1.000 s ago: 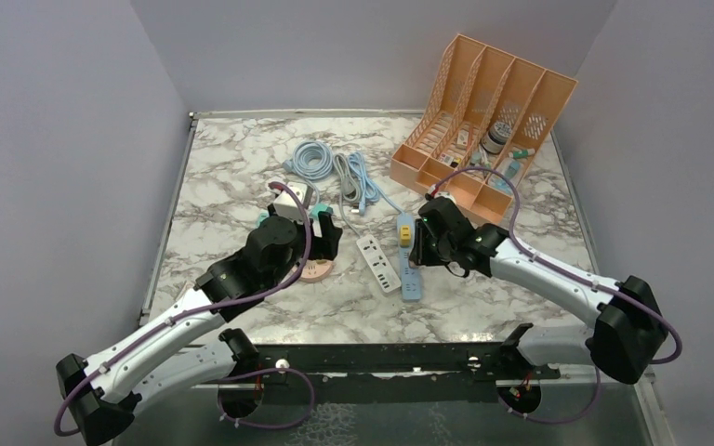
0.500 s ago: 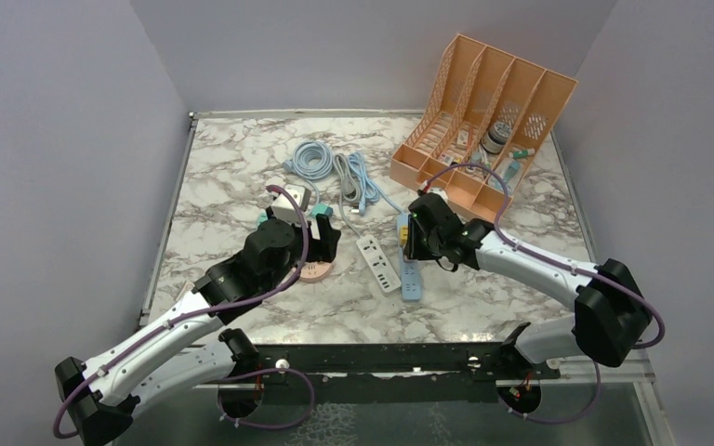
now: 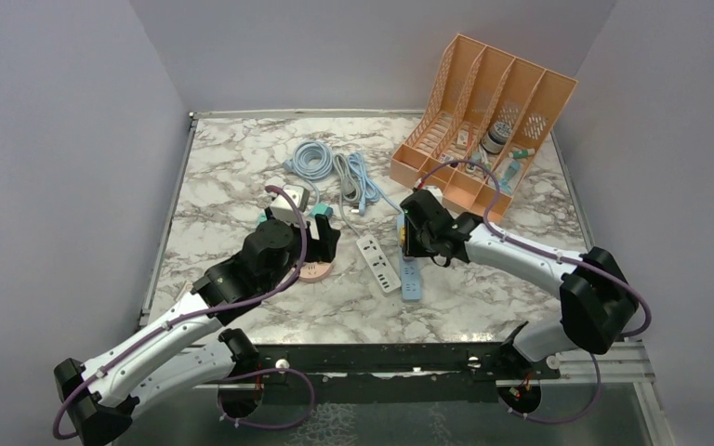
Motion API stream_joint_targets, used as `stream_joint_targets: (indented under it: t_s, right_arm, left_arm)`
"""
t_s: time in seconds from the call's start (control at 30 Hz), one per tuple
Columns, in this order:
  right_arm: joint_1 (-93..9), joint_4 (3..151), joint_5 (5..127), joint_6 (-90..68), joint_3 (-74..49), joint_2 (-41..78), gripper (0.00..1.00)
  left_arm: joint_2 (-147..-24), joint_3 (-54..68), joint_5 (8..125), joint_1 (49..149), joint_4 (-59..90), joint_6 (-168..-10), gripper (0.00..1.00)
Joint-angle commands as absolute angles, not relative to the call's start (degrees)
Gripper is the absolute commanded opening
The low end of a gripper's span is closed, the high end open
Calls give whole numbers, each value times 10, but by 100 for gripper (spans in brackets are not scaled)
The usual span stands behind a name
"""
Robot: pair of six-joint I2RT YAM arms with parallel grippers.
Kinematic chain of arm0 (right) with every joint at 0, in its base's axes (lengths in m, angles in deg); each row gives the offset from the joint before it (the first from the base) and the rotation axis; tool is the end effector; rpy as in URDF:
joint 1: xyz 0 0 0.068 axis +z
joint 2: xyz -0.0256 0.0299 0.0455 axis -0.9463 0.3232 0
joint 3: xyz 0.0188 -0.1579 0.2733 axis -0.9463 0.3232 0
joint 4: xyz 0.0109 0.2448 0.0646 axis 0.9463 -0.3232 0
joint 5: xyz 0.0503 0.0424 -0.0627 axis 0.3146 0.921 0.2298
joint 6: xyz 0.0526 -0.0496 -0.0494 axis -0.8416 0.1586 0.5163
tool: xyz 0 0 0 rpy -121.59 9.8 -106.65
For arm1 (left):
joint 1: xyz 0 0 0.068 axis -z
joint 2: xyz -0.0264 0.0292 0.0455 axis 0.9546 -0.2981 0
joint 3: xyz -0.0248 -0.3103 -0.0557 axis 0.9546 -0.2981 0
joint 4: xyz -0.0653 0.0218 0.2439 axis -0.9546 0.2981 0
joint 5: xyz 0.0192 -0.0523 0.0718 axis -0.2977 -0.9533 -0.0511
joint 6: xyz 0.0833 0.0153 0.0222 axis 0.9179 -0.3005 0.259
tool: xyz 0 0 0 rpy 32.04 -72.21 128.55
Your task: Insert the plug
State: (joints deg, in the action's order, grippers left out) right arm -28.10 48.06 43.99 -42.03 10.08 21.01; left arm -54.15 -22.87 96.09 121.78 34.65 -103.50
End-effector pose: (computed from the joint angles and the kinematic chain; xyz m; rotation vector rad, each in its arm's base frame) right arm 0.2278 0.1871 0.2249 -0.0296 2.5792 0.2121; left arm 0.1348 -0.1129 0.3334 0.1284 1.9084 -0.5502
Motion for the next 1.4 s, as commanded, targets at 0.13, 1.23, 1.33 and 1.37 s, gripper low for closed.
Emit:
stream_joint_targets:
  t_s: [0.13, 1.23, 1.33, 1.37]
  right_arm:
    - [-276, 428, 415, -428, 64, 254, 1]
    - [-202, 476, 394, -524, 175, 464, 1]
    - [-202, 457, 382, -530, 156, 437, 1]
    - [-202, 450, 377, -529, 148, 421, 1]
  left_arm:
    - [-513, -241, 986, 1216, 332, -1039, 77]
    - [-506, -241, 1004, 1216, 337, -1038, 77]
    - [-508, -241, 1003, 1216, 337, -1038, 77]
    - [-510, -241, 1003, 1216, 336, -1038, 77]
